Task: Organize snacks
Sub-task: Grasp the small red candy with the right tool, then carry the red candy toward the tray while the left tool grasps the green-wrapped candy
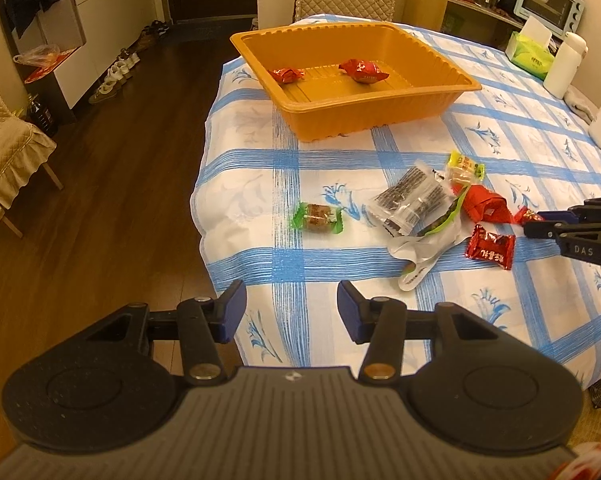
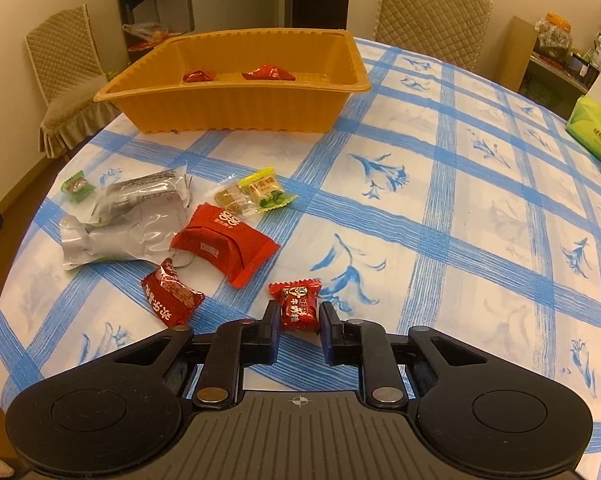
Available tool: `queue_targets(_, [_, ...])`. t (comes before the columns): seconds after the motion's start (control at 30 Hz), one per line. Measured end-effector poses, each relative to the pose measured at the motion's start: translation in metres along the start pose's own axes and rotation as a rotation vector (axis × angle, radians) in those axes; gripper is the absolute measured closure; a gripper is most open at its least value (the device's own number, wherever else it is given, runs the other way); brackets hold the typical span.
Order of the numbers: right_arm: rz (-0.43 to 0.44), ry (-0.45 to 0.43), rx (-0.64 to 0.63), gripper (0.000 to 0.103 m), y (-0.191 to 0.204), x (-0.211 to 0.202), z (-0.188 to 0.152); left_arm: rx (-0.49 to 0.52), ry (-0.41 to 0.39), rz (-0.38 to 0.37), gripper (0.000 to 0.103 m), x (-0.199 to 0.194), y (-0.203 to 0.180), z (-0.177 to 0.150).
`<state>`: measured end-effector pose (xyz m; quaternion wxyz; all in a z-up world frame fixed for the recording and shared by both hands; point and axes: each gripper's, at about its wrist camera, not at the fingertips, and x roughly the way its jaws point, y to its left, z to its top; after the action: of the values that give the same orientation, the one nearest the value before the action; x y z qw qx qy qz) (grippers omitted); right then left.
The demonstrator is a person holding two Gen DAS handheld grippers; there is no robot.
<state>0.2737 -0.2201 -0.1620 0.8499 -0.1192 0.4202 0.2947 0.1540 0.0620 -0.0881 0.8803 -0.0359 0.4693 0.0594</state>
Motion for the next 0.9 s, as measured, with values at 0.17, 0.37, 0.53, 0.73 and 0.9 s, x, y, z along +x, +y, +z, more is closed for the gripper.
queue_targets(0.17, [-0.013, -0.012, 0.036, 0.086, -0.002, -0.006, -0.001, 0.049, 0.005, 0.0, 0.058, 0.01, -0.001, 0.004])
queue_targets(0.37, [-0.028, -0.033, 0.095, 0.086, -0.007, -0.018, 0.0, 0.133, 0.0, -0.005, 0.058, 0.027, -0.005, 0.013])
queue_targets(0.53, [-0.042, -0.045, 0.162, 0.086, -0.012, -0.028, -0.003, 0.201, -0.002, -0.014, 0.058, 0.044, -0.008, 0.021])
queue_targets(0.73, [-0.064, -0.051, 0.233, 0.086, -0.019, -0.037, -0.009, 0.276, -0.008, -0.022, 0.057, 0.061, -0.013, 0.032])
queue_targets(0.9, [-0.08, -0.053, 0.275, 0.086, -0.021, -0.042, -0.012, 0.318, -0.007, -0.029, 0.057, 0.074, -0.015, 0.04])
